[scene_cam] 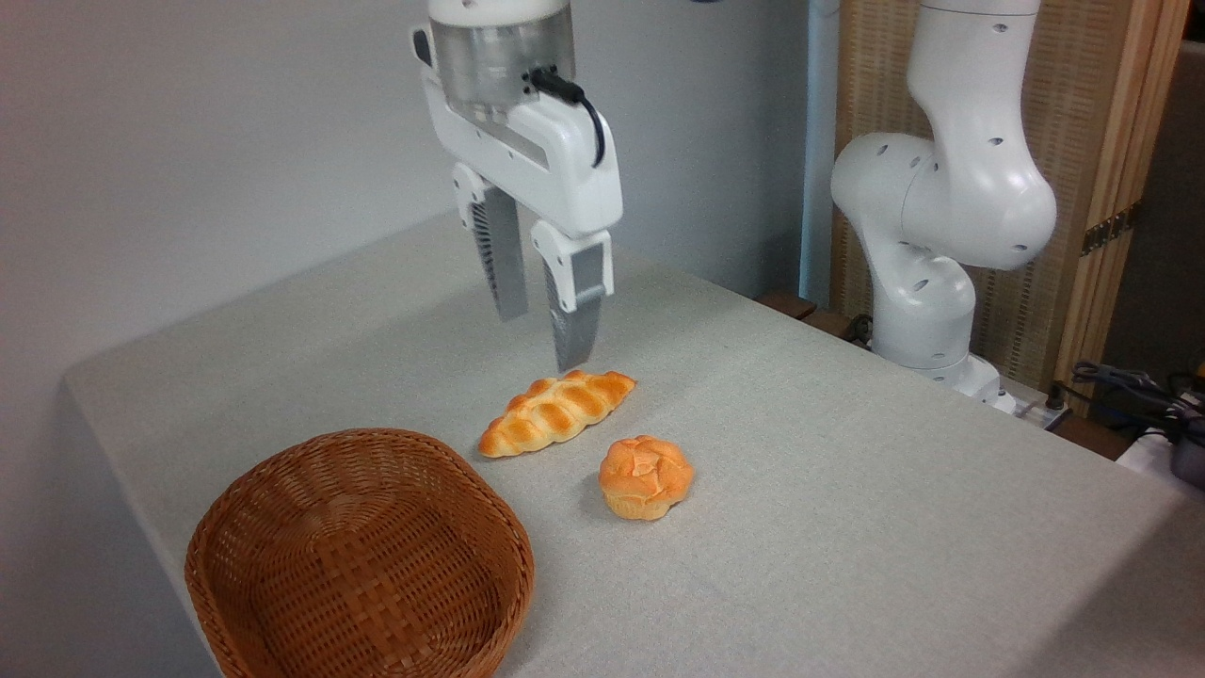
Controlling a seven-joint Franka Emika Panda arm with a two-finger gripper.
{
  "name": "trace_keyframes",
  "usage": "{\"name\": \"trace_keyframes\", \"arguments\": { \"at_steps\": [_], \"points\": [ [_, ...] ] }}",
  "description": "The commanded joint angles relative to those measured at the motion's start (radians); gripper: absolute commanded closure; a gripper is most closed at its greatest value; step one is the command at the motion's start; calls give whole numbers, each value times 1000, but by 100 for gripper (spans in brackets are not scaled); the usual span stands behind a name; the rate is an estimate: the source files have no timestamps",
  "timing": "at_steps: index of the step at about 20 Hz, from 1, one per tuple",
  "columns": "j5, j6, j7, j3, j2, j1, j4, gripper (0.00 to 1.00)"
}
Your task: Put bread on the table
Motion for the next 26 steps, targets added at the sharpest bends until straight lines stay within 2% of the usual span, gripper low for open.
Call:
{"name": "trace_keyframes", "arguments": {
  "at_steps": [1,2,5,8,9,15,26],
  "points": [
    [-16,-66,-92,-15,77,16,131,0],
    [-16,-69,-128,-29,80,27,145,0],
    [-12,-71,-145,-35,84,30,163,0],
    [68,-86,-176,-57,107,27,185,0],
    [76,-88,-185,-63,122,27,200,0],
    [77,-123,-186,-61,144,24,226,0],
    [76,-123,-179,-52,147,24,229,0]
  ]
}}
